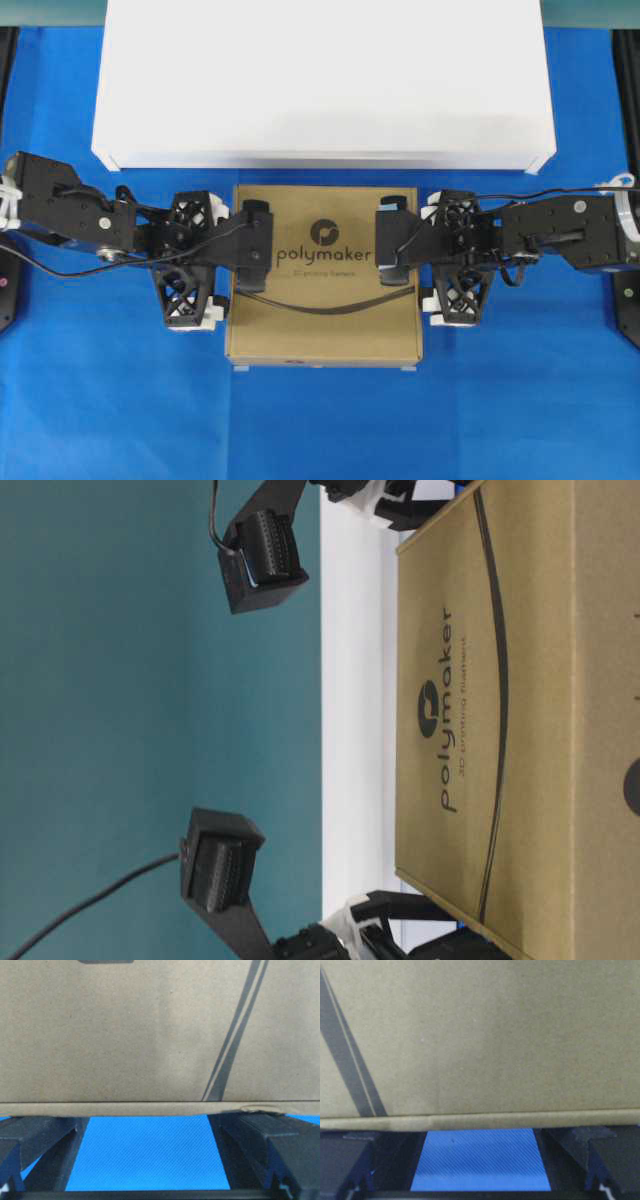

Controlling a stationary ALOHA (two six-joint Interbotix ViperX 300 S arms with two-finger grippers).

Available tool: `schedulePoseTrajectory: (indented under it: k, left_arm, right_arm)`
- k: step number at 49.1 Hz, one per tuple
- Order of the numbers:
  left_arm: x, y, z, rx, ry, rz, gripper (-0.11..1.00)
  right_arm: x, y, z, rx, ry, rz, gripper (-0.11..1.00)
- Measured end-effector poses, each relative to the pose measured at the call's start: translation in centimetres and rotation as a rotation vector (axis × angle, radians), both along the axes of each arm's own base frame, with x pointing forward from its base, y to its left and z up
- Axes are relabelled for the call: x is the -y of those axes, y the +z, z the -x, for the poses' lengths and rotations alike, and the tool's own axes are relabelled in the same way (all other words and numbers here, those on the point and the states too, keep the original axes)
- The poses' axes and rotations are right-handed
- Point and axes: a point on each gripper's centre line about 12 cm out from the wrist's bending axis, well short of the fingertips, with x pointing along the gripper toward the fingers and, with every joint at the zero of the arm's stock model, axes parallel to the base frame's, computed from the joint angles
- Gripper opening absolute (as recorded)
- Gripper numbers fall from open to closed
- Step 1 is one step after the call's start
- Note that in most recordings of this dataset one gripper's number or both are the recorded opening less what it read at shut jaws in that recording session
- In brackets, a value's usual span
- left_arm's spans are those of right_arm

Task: Place the cardboard box on the stand after clamping it between your arms.
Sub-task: 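Lift the clamped box off the table with both arms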

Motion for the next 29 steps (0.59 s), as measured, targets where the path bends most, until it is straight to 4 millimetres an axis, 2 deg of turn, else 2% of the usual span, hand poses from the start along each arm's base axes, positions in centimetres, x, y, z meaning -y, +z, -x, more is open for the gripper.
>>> schedulePoseTrajectory:
  k: [7, 12, 17, 29]
  left_arm:
    - [-0.3, 1.1, -0.5, -0.026, 0.01, 0.0, 0.89]
    - [-0.4, 2.9, -0.6, -0.04, 0.016, -0.002, 0.89]
    - [-0.5, 5.5, -0.7, -0.041, 0.018, -0.007, 0.89]
    - [-0.7, 13.2, -0.6, -0.022, 0.026, -0.018, 0.88]
  right_arm:
    - [0.4, 0.8, -0.1, -0.053, 0.006, 0.01, 1.0]
    - [0.5, 2.6, -0.2, -0.073, 0.001, 0.01, 1.0]
    - [0.5, 4.7, -0.1, -0.078, -0.003, 0.011, 1.0]
    - [0.3, 11.1, 0.0, -0.077, -0.013, 0.001, 1.0]
